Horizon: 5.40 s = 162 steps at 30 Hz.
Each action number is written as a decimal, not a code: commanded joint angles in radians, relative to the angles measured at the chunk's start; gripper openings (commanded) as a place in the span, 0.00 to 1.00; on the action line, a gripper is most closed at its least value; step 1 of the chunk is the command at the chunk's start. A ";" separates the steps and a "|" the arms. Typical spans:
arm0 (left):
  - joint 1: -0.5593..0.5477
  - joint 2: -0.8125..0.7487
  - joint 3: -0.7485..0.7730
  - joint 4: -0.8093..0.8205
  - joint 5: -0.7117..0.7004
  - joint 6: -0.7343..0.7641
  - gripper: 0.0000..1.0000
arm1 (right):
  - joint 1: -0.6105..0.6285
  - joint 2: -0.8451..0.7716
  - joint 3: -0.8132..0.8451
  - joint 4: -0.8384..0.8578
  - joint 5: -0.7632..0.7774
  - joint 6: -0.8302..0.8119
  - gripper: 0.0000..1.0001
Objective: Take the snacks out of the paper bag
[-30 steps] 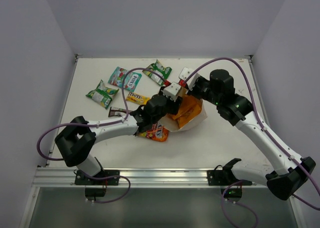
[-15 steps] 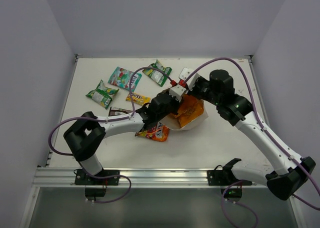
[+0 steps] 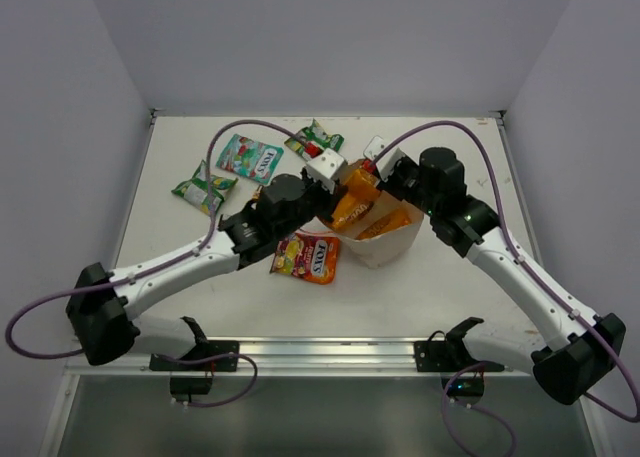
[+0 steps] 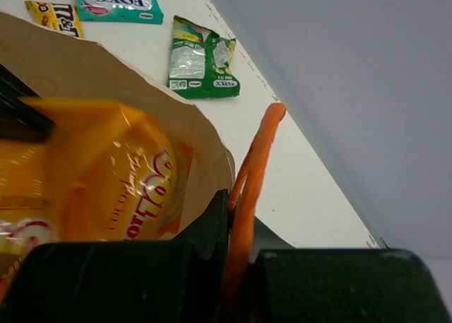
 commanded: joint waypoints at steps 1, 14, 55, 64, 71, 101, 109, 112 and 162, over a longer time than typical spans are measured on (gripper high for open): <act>-0.005 -0.181 0.122 0.030 0.042 -0.032 0.00 | -0.026 -0.013 -0.007 0.087 0.038 0.042 0.00; 0.077 -0.270 0.432 -0.593 -0.689 -0.124 0.00 | -0.115 -0.042 -0.049 0.087 0.091 0.137 0.00; 0.111 -0.295 0.126 -0.286 0.119 -0.110 0.91 | -0.087 0.027 0.213 -0.032 -0.085 -0.098 0.00; -0.068 -0.177 0.106 -0.116 0.023 -0.053 0.86 | -0.052 0.058 0.212 -0.052 -0.077 -0.101 0.00; -0.110 -0.082 0.037 -0.053 -0.056 -0.070 0.82 | -0.033 0.049 0.206 -0.060 -0.061 -0.105 0.00; -0.125 0.394 0.107 0.225 -0.004 -0.185 0.84 | 0.039 0.012 0.134 0.001 -0.059 0.013 0.00; -0.125 0.396 0.097 0.282 -0.062 -0.222 0.18 | 0.039 -0.043 0.026 0.054 -0.050 0.053 0.00; -0.125 0.382 0.095 0.286 -0.065 -0.218 0.00 | 0.039 -0.054 0.008 0.054 -0.028 0.053 0.00; -0.124 0.231 0.136 0.070 0.116 -0.079 0.90 | 0.000 0.066 0.201 0.061 -0.005 -0.139 0.00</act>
